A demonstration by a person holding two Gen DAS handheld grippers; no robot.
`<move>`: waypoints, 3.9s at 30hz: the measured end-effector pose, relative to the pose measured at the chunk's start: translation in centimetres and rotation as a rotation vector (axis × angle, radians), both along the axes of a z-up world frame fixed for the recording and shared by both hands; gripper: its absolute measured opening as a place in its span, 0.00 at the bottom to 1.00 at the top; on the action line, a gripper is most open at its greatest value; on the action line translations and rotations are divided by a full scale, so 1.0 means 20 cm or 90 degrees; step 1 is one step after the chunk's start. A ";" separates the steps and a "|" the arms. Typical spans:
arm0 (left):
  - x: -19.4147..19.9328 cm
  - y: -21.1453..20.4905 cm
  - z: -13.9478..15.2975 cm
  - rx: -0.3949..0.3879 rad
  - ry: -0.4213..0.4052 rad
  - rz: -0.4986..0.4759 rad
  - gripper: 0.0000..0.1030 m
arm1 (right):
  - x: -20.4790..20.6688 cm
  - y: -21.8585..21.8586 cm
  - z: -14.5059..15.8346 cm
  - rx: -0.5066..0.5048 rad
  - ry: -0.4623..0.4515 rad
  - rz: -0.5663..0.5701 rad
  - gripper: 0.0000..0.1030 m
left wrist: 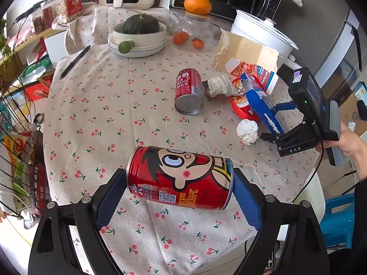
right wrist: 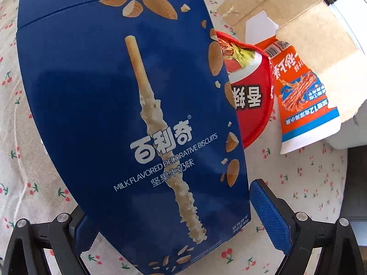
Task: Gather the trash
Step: 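Grasp the blue biscuit box with the right gripper and lift it while the left gripper holds the can, then carry both items over the bin, open the left gripper to drop the can while the right drops the box, then grasp the crumpled white tissue with the right gripper and lift it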
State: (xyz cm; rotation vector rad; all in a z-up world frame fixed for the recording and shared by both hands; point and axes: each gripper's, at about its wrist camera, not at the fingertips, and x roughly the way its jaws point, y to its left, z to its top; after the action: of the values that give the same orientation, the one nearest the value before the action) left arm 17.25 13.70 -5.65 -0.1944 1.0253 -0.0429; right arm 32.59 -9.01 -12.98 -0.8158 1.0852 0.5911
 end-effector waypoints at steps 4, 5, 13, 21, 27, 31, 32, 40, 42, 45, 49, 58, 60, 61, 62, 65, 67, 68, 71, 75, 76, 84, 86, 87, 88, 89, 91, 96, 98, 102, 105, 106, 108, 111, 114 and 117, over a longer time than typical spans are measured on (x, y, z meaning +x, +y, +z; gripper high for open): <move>-0.02 0.01 0.03 -0.008 -0.010 0.001 0.89 | -0.05 -0.02 0.08 0.048 -0.018 -0.032 0.78; -0.03 0.01 0.04 -0.011 -0.013 0.001 0.89 | -0.06 -0.03 0.11 0.064 -0.023 -0.041 0.69; -0.09 0.02 0.12 -0.038 -0.038 0.008 0.89 | -0.16 -0.14 0.35 0.163 -0.037 -0.186 0.23; -0.15 -0.05 0.17 -0.055 -0.055 -0.017 0.89 | -0.40 -0.22 0.49 0.226 -0.079 -0.283 0.23; -0.17 -0.23 0.22 -0.084 -0.071 -0.067 0.89 | -0.65 -0.44 0.59 0.280 -0.073 -0.365 0.23; -0.18 -0.45 0.23 -0.076 -0.076 -0.134 0.89 | -0.82 -0.63 0.62 0.303 -0.072 -0.421 0.23; -0.19 -0.52 0.23 -0.071 -0.077 -0.153 0.89 | -0.86 -0.68 0.62 0.306 -0.076 -0.433 0.23; -0.25 -1.04 0.13 -0.069 -0.061 -0.299 0.89 | -1.09 -1.10 0.54 0.318 -0.062 -0.546 0.23; -0.27 -1.18 0.09 -0.064 -0.057 -0.335 0.89 | -1.12 -1.18 0.54 0.310 -0.075 -0.559 0.23; -0.30 -1.38 0.03 -0.069 -0.046 -0.379 0.89 | -1.17 -1.28 0.52 0.304 -0.069 -0.584 0.23; -0.33 -1.61 -0.08 -0.068 -0.032 -0.419 0.89 | -1.20 -1.41 0.47 0.286 -0.059 -0.616 0.24; -0.32 -1.90 -0.29 -0.053 -0.013 -0.456 0.89 | -1.26 -1.63 0.42 0.279 -0.040 -0.676 0.24; -0.32 -1.93 -0.32 -0.047 -0.010 -0.464 0.89 | -1.26 -1.66 0.41 0.279 -0.037 -0.684 0.24; -0.32 -1.94 -0.34 -0.042 -0.007 -0.469 0.89 | -1.26 -1.66 0.40 0.277 -0.036 -0.685 0.24; -0.32 -1.96 -0.35 -0.037 -0.002 -0.474 0.89 | -1.26 -1.67 0.40 0.274 -0.035 -0.685 0.24; -0.31 -1.96 -0.38 -0.030 0.031 -0.478 0.90 | -1.25 -1.67 0.38 0.266 -0.030 -0.683 0.24; -0.31 -1.94 -0.36 -0.017 0.019 -0.473 0.90 | -1.25 -1.68 0.38 0.262 -0.028 -0.684 0.24; -0.32 -1.92 -0.34 -0.014 0.011 -0.473 0.91 | -1.25 -1.68 0.38 0.261 -0.028 -0.684 0.24; -0.31 -1.83 -0.25 -0.019 -0.008 -0.461 0.93 | -1.25 -1.68 0.37 0.254 -0.029 -0.689 0.24; -0.31 -1.67 -0.14 -0.016 -0.024 -0.430 0.95 | -1.24 -1.63 0.35 0.245 -0.024 -0.693 0.24; -0.31 -1.63 -0.12 -0.013 -0.028 -0.421 0.95 | -1.23 -1.62 0.35 0.242 -0.024 -0.692 0.24; -0.28 -1.25 0.04 -0.009 -0.063 -0.348 0.98 | -1.16 -1.45 0.25 0.220 0.011 -0.680 0.24; -0.27 -1.16 0.07 -0.005 -0.074 -0.329 0.98 | -1.14 -1.41 0.22 0.210 0.020 -0.677 0.24; -0.27 -1.12 0.08 -0.002 -0.079 -0.320 0.99 | -1.13 -1.39 0.21 0.205 0.024 -0.676 0.24; -0.26 -1.08 0.10 0.001 -0.083 -0.310 0.99 | -1.13 -1.37 0.20 0.201 0.028 -0.676 0.24; -0.25 -1.04 0.11 0.001 -0.086 -0.301 0.99 | -1.12 -1.35 0.19 0.198 0.031 -0.675 0.24; -0.25 -0.96 0.13 -0.001 -0.089 -0.286 0.99 | -1.10 -1.32 0.16 0.187 0.036 -0.676 0.24; -0.25 -0.77 0.16 0.011 -0.104 -0.246 1.00 | -1.06 -1.26 0.14 0.197 0.052 -0.679 0.28; -0.25 -0.70 0.16 0.023 -0.110 -0.231 1.00 | -1.05 -1.23 0.16 0.212 0.048 -0.675 0.40; -0.27 -0.57 0.16 0.048 -0.115 -0.204 1.00 | -1.05 -1.17 0.24 0.223 0.007 -0.673 0.62; -0.28 -0.46 0.16 0.050 -0.113 -0.179 1.00 | -1.05 -1.09 0.29 0.222 -0.016 -0.665 0.70; -0.29 -0.42 0.16 0.052 -0.112 -0.170 1.00 | -1.04 -1.06 0.31 0.223 -0.021 -0.658 0.70; -0.29 -0.34 0.15 0.057 -0.106 -0.144 1.00 | -1.02 -0.98 0.36 0.234 -0.033 -0.635 0.70; -0.30 -0.19 0.12 0.065 -0.096 -0.095 1.00 | -0.99 -0.85 0.42 0.249 -0.071 -0.599 0.77; -0.30 -0.06 0.10 0.067 -0.089 -0.061 1.00 | -0.96 -0.72 0.45 0.272 -0.085 -0.561 0.86; -0.30 0.04 0.06 0.071 -0.077 -0.033 1.00 | -0.90 -0.59 0.43 0.287 -0.069 -0.530 0.87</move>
State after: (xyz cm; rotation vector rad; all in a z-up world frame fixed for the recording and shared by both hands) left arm 11.29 14.50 -4.47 -0.0624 0.9086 -0.0446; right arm 14.49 -20.74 -4.31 0.0295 1.0271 0.0648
